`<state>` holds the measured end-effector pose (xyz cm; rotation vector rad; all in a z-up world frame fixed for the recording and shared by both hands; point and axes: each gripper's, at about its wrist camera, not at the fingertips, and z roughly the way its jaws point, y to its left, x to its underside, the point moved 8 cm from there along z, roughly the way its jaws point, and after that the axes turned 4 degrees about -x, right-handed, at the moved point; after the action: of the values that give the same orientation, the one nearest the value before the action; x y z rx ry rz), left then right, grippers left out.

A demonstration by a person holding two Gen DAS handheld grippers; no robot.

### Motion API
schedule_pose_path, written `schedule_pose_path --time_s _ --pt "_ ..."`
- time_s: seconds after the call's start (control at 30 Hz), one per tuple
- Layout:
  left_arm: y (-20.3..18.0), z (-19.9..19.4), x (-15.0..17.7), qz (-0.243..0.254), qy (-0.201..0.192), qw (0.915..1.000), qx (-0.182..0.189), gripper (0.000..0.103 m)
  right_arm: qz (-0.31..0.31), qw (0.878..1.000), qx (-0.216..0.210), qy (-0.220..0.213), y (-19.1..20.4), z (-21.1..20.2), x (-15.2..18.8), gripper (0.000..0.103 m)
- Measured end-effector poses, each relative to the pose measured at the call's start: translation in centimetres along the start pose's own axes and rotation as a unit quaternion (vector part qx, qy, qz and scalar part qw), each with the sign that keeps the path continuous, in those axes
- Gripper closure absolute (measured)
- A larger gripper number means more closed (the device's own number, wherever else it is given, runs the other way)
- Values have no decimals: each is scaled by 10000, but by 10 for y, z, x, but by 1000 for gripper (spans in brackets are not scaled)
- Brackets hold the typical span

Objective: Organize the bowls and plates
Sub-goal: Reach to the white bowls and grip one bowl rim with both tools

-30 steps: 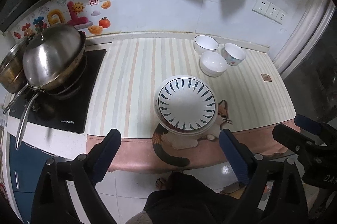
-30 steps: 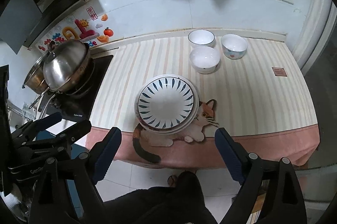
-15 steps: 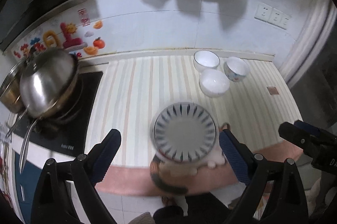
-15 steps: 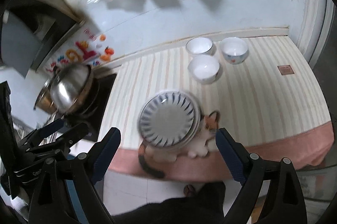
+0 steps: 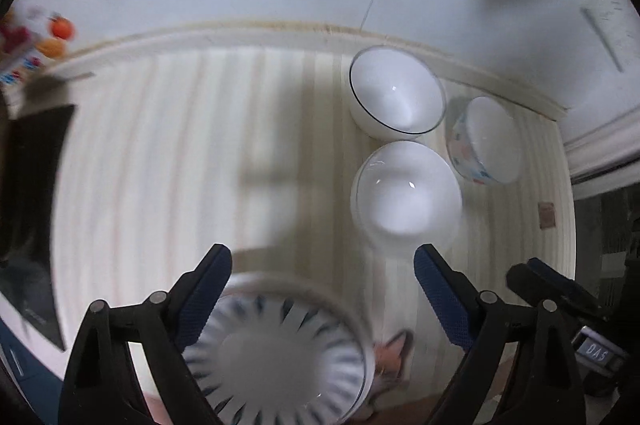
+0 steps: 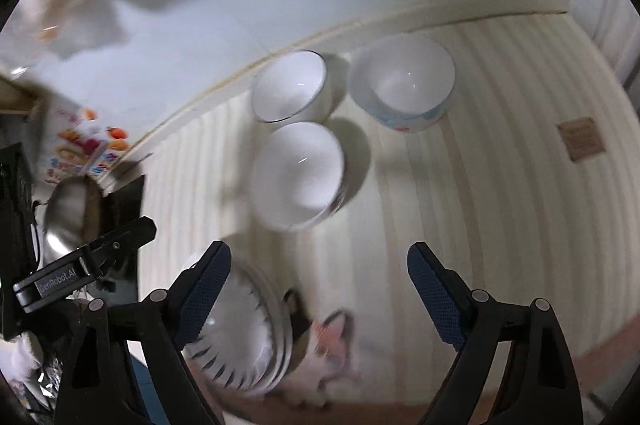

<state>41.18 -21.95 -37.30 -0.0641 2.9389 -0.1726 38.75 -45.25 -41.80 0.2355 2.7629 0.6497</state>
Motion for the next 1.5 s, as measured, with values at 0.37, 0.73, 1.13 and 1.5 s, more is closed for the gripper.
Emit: schedule_pose_path --time_s 0.37,0.73,1.13,1.5 --pt "-32 97 -25 21 900 9948 472 73 83 9968 -204 763 -35 115 -46 53" --pt "-62 84 -16 463 728 9960 218 76 -49 9952 -169 964 -33 133 -42 87" --pt "-110 24 24 889 343 9946 406 76 -241 9972 -142 698 -35 47 -14 87" --pt "-131 17 80 1239 465 9904 391 76 -167 9977 -119 645 -52 -6 39 87"
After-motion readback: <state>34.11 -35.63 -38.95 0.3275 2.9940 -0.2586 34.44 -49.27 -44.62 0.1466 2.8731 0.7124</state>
